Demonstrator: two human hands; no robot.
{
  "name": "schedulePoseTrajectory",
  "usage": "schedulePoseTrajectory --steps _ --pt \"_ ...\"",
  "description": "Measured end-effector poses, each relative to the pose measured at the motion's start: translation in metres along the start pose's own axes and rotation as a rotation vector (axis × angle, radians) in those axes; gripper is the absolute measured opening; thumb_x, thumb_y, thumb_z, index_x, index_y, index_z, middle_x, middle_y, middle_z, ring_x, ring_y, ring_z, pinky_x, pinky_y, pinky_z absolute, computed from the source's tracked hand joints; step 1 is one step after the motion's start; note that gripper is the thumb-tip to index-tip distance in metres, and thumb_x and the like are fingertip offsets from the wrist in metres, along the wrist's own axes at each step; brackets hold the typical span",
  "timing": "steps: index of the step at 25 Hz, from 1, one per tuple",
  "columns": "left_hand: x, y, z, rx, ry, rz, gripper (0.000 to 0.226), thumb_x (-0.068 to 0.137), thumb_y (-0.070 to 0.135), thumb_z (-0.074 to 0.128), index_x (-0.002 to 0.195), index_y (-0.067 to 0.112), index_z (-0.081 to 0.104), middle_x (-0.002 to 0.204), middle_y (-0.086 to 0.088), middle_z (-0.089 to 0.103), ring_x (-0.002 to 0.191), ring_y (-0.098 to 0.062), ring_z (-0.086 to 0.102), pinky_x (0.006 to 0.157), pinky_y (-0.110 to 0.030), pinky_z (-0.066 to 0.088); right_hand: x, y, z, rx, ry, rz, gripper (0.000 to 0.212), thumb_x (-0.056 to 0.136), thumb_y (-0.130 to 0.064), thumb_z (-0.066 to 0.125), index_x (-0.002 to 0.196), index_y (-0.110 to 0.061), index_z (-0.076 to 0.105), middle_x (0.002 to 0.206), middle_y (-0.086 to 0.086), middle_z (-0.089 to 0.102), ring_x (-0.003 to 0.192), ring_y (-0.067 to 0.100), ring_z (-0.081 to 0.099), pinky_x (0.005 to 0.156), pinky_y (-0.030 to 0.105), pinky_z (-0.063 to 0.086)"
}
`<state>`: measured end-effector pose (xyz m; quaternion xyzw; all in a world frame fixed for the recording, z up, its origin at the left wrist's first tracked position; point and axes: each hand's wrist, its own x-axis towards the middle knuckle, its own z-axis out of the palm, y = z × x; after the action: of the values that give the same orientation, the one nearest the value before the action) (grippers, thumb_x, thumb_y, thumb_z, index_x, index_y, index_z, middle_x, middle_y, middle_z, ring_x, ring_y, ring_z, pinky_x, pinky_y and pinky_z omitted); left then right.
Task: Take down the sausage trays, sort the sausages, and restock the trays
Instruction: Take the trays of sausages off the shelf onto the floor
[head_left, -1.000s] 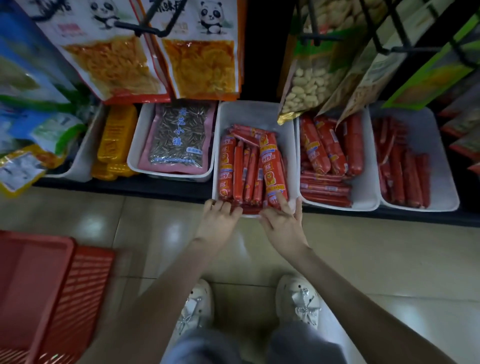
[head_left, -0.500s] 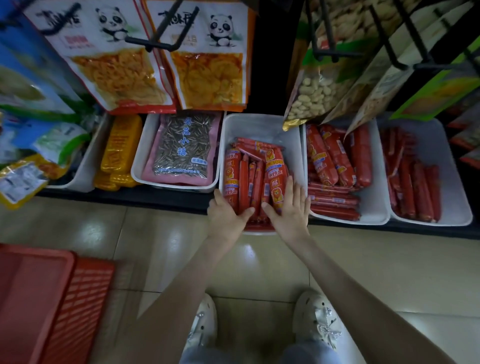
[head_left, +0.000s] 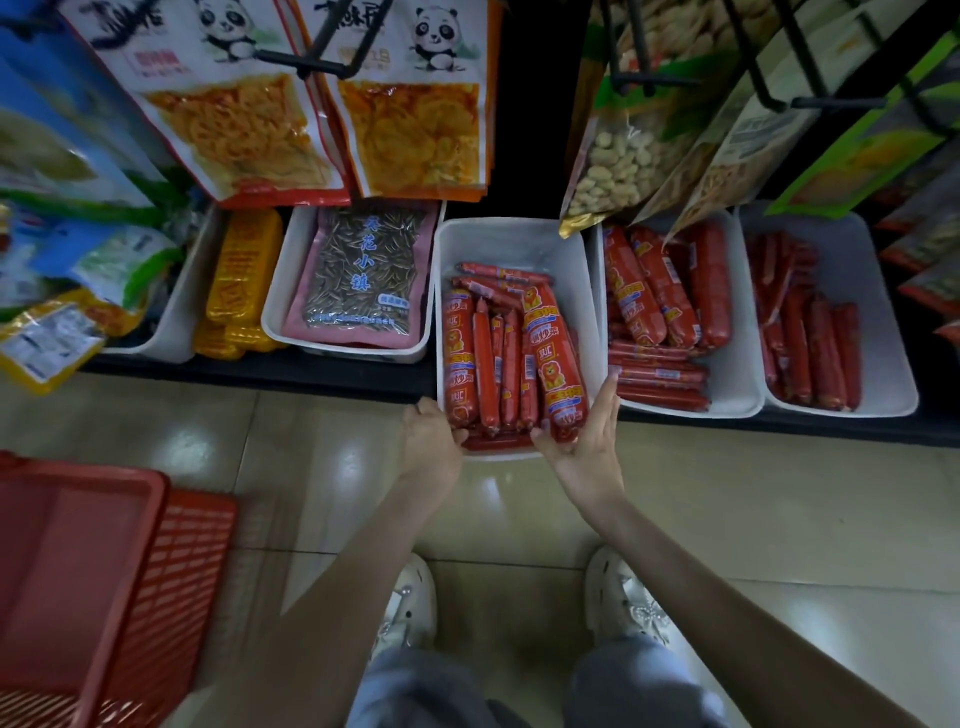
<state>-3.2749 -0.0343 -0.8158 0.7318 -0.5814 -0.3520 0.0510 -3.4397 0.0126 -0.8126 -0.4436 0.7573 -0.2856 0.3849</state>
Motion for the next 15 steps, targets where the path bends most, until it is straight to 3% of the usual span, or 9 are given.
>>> schedulePoseTrajectory --steps 2,5,8,11,13,15 --pt "-0.007 -0.013 -0.002 0.027 -0.047 -0.022 0.035 0.093 0.014 0.056 0.123 -0.001 0.044 0.123 -0.021 0.049 0.107 -0.033 0.053 0.077 -0.027 0.036 -0.018 0.007 -0.003 0.035 -0.033 0.037 0.109 0.080 -0.025 0.074 0.151 -0.016 -0.009 0.159 0.002 0.000 0.146 0.018 0.000 0.118 0.039 0.013" --pt "-0.007 -0.032 -0.009 0.064 -0.154 0.015 0.038 0.091 0.017 0.057 0.127 0.010 0.051 0.121 -0.015 0.057 0.112 -0.030 0.051 0.090 -0.031 0.042 -0.020 0.017 -0.013 -0.010 -0.112 0.141 0.097 0.081 -0.043 0.070 0.152 -0.018 0.008 0.153 0.006 0.025 0.140 0.023 0.026 0.113 0.043 0.028" --pt "-0.001 -0.039 -0.015 -0.115 -0.256 0.022 0.047 0.079 0.037 0.068 0.123 0.026 0.056 0.111 -0.002 0.066 0.108 -0.024 0.058 0.090 -0.037 0.049 0.017 0.005 -0.023 0.028 -0.169 0.279 0.079 0.085 -0.047 0.064 0.145 -0.015 0.024 0.133 0.002 0.048 0.123 0.026 0.050 0.095 0.036 0.043" --pt "0.005 -0.034 -0.012 -0.289 -0.239 -0.043 0.043 0.078 0.039 0.073 0.117 0.030 0.056 0.103 0.004 0.068 0.094 -0.020 0.065 0.079 -0.034 0.053 0.039 -0.007 -0.018 0.112 -0.174 0.273 0.062 0.082 -0.041 0.070 0.119 -0.015 0.028 0.126 0.003 0.048 0.116 0.024 0.053 0.090 0.039 0.047" --pt "0.014 -0.028 -0.007 -0.317 -0.191 -0.047 0.044 0.077 0.044 0.073 0.112 0.026 0.054 0.104 0.005 0.064 0.095 -0.016 0.061 0.078 -0.029 0.047 0.036 -0.004 -0.009 0.063 -0.189 0.253 0.068 0.081 -0.044 0.070 0.121 -0.020 0.021 0.134 0.004 0.046 0.117 0.025 0.052 0.094 0.045 0.047" --pt "0.021 -0.021 -0.005 -0.287 -0.151 0.001 0.052 0.074 0.047 0.074 0.115 0.026 0.049 0.112 0.003 0.057 0.098 -0.012 0.052 0.081 -0.028 0.040 0.028 0.001 -0.001 -0.038 -0.167 0.255 0.079 0.080 -0.046 0.070 0.130 -0.018 0.016 0.138 0.004 0.046 0.118 0.030 0.053 0.092 0.041 0.046"
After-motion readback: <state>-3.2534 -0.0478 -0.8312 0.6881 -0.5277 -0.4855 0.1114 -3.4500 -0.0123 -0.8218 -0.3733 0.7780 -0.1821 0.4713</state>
